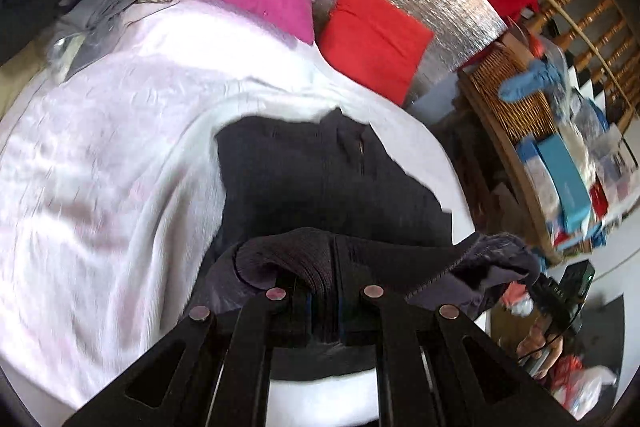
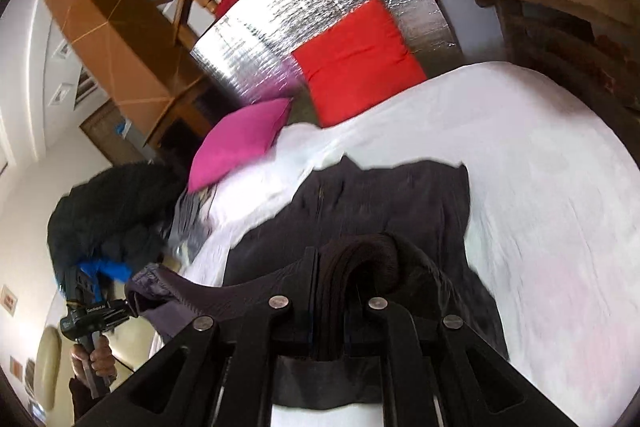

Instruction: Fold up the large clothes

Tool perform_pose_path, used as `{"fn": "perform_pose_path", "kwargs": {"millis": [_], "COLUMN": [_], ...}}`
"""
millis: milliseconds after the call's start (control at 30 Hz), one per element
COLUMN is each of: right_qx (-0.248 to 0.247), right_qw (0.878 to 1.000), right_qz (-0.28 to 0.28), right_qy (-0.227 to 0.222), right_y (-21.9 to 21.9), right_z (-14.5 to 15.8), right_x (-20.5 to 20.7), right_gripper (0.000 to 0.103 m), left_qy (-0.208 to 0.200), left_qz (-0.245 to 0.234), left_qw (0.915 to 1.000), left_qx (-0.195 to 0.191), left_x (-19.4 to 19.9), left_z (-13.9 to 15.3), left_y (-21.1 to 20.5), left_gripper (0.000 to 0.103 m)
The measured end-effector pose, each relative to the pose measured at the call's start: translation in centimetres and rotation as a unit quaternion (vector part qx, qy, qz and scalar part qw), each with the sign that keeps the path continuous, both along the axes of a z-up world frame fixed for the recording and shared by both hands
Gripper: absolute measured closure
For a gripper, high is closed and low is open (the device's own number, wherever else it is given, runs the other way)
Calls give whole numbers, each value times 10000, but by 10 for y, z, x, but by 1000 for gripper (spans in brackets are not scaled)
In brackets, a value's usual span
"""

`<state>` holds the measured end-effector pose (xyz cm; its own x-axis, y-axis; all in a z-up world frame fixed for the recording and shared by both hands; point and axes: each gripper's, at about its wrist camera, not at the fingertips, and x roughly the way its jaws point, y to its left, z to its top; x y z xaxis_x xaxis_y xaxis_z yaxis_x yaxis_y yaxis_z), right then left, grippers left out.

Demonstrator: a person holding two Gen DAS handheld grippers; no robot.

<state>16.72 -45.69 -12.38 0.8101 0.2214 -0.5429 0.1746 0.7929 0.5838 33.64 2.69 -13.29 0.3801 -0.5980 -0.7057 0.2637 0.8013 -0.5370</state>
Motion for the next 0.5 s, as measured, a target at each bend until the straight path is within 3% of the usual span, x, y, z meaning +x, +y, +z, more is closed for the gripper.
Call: {"fn": "perform_pose_path", "kwargs": {"millis": [500], "right_qx": [-137], "right_qw": [9982], "right_qz": [-577], "right_qy": [135], "right_y": [-70], "right_z": [-50], "right_x": [219], "right_gripper": [94], "left_qy": [202], "left_qz": [23], "left_qw": [9998], "left_qx": [-13], "left_x": [205], "left_z": [-29], "left_y": [-69], "left_gripper": [94]}}
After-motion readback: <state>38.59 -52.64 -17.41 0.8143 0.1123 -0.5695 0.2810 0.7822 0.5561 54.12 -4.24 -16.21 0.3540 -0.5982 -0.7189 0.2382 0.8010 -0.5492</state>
